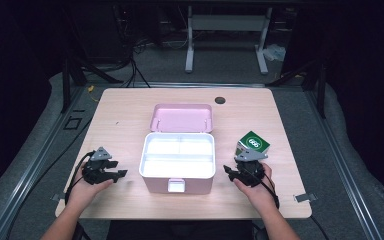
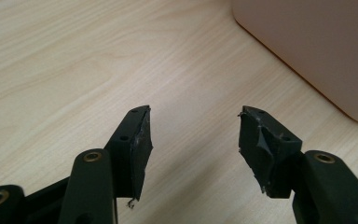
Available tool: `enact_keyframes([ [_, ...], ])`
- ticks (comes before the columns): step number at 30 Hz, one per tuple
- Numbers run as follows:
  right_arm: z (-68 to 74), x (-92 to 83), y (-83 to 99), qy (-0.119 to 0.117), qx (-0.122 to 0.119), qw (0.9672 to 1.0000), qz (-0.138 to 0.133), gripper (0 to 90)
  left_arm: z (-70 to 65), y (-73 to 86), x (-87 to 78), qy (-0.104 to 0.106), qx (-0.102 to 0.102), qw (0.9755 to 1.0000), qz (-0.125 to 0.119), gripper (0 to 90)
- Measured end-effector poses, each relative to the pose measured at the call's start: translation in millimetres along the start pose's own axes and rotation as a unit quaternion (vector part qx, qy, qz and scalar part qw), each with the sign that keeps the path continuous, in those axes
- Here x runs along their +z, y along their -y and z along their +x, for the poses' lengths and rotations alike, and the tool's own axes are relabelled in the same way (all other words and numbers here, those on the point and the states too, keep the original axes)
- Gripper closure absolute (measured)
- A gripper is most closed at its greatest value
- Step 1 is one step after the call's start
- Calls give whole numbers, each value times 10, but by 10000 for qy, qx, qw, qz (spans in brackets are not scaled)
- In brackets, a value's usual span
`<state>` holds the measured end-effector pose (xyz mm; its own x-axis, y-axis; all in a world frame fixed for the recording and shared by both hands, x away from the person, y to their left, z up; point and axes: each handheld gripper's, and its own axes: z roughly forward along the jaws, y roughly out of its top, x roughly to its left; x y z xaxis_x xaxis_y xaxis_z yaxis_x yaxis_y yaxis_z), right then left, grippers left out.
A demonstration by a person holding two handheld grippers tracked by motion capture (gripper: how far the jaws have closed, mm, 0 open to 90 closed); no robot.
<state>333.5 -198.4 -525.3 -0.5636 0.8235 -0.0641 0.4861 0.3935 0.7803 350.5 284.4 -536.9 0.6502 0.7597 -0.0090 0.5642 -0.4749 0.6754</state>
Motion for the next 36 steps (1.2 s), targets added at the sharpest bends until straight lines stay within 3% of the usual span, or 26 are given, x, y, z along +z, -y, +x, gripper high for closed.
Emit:
enact_keyframes([
  [7,2,14,9,41,-127,9999,5,473,-12,6,93,79,88,9996,253,433],
  [14,-41,85,29,-182,48,9997,184,474,-19,43,80,94,124,9992,380,430],
  [31,-66,95,39,-261,152,9993,207,474,-25,44,86,136,103,9989,433,431],
  [32,-65,87,36,-262,140,9993,206,474,-26,39,69,134,-13,9990,415,432],
  [36,-57,56,22,-194,118,9997,117,474,-21,16,16,177,-90,9995,264,454],
])
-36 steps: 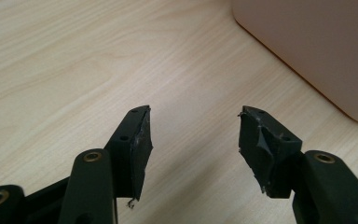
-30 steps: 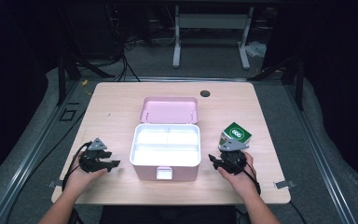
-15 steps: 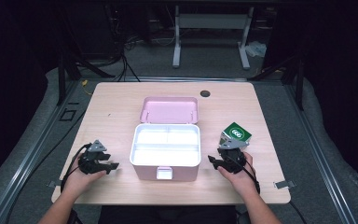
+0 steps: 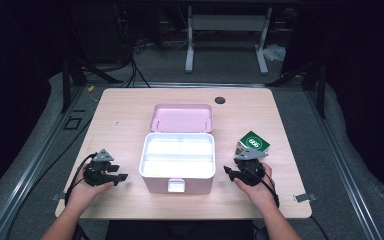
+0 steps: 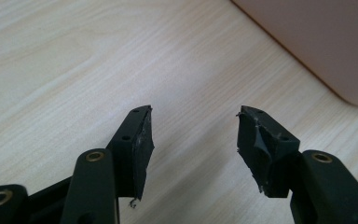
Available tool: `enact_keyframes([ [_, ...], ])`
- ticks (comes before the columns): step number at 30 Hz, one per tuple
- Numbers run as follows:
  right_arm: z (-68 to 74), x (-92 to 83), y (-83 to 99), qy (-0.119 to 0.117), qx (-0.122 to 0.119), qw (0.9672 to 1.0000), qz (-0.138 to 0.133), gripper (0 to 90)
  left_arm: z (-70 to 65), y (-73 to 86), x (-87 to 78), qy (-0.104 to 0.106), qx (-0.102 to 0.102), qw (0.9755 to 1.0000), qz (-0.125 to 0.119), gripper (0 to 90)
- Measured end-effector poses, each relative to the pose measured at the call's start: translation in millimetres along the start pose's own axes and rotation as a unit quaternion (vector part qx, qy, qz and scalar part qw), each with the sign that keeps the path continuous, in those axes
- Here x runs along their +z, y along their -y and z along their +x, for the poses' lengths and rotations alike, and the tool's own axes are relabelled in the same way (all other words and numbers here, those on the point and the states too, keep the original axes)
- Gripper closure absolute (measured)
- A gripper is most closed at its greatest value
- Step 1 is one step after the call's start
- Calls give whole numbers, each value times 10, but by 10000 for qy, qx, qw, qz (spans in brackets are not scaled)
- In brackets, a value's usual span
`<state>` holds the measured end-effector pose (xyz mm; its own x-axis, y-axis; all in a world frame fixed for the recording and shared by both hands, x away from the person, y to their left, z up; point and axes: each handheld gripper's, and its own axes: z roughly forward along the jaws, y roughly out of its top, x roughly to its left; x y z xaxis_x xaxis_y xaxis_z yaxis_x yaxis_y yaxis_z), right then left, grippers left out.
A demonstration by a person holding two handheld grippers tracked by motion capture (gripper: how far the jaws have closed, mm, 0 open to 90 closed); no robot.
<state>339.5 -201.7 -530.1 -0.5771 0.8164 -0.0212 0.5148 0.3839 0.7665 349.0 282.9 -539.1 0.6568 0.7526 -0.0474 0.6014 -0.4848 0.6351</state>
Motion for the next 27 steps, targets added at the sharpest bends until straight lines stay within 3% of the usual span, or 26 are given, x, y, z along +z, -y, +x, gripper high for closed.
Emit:
enact_keyframes([
  [6,-4,-67,-59,58,-1,9999,-109,474,16,-35,-32,99,-120,9998,-88,457],
  [12,25,-103,-101,-63,-1,9999,-109,477,7,-86,-109,154,-35,9997,-163,479],
  [27,62,-159,-129,-24,-5,9998,-186,478,-37,-285,-343,403,30,9984,-385,515],
])
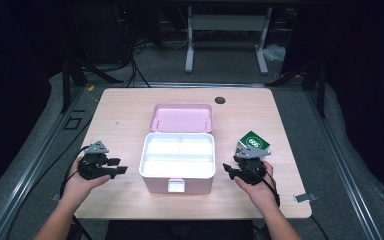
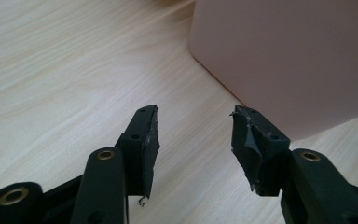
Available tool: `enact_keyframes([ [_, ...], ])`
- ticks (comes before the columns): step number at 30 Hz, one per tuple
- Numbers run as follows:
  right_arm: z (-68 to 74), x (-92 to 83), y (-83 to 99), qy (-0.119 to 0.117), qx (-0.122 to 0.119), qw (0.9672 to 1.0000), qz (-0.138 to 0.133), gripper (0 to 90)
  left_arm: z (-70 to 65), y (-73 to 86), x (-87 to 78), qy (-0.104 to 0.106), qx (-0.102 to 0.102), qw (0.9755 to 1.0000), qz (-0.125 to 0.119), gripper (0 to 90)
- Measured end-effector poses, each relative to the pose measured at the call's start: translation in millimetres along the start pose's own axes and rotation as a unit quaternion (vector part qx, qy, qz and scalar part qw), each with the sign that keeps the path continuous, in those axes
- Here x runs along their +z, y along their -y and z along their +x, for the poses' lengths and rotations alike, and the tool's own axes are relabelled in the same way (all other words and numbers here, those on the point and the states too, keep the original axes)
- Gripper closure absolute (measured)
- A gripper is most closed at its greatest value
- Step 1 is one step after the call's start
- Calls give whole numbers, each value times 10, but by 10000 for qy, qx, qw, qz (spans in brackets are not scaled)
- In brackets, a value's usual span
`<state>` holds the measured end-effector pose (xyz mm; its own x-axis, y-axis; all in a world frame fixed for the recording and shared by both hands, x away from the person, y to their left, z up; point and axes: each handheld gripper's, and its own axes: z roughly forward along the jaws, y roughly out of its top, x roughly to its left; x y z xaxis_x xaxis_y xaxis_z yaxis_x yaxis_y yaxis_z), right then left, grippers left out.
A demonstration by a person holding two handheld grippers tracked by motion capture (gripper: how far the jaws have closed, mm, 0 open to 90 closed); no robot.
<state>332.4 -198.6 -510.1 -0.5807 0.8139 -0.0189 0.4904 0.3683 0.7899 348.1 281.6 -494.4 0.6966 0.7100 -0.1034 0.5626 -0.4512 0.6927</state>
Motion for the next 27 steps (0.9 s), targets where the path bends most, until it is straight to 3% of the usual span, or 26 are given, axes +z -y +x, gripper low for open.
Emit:
enact_keyframes([
  [11,-3,10,14,-17,-5,10000,5,479,-62,-342,-147,105,283,9995,-75,520],
  [19,15,32,41,6,-33,9999,96,479,-103,-463,-157,115,405,9991,-58,518],
  [24,13,40,49,-9,-1,9999,102,478,-110,-517,-182,39,396,9992,-63,524],
  [27,5,46,54,-56,-7,9999,133,478,-99,-546,-207,63,268,9995,-137,555],
])
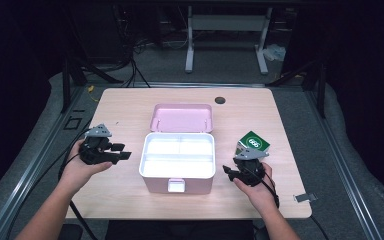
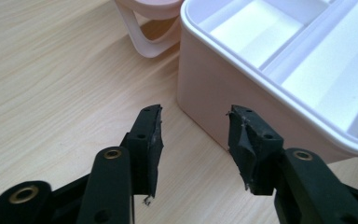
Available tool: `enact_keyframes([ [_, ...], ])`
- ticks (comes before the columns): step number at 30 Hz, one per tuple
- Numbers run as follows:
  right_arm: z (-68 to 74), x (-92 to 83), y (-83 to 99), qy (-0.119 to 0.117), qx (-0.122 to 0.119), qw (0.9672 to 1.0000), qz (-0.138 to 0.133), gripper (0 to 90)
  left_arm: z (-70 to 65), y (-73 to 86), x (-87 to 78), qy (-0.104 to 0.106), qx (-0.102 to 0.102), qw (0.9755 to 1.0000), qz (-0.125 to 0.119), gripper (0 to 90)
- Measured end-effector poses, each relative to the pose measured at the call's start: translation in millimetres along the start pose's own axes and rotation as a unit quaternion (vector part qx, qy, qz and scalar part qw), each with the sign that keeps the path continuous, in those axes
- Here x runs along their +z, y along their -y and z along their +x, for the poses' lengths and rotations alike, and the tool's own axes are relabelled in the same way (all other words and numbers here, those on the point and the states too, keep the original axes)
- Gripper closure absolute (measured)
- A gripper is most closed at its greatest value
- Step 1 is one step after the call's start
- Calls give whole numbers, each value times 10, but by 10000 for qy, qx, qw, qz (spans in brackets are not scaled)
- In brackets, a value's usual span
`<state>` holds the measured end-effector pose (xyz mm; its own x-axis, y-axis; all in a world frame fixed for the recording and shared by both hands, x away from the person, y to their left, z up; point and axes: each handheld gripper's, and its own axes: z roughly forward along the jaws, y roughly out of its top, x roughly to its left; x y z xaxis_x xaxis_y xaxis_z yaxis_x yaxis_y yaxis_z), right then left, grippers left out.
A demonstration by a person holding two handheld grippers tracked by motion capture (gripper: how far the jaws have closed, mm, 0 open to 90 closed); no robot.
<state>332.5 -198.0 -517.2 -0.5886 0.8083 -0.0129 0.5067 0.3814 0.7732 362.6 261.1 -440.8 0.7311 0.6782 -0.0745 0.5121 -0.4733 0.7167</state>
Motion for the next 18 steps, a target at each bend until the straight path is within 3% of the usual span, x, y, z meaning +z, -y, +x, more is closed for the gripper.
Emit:
enact_keyframes([
  [5,-6,5,8,75,-2,10000,0,478,-15,-47,-39,59,-46,10000,51,565],
  [9,-20,4,12,47,13,10000,10,478,-49,-98,-65,85,103,9999,106,570],
  [14,-24,5,14,43,22,10000,12,478,-94,-209,-115,298,406,9986,140,548],
  [18,-20,8,16,124,18,9999,13,478,-140,-307,-111,454,404,9981,136,557],
])
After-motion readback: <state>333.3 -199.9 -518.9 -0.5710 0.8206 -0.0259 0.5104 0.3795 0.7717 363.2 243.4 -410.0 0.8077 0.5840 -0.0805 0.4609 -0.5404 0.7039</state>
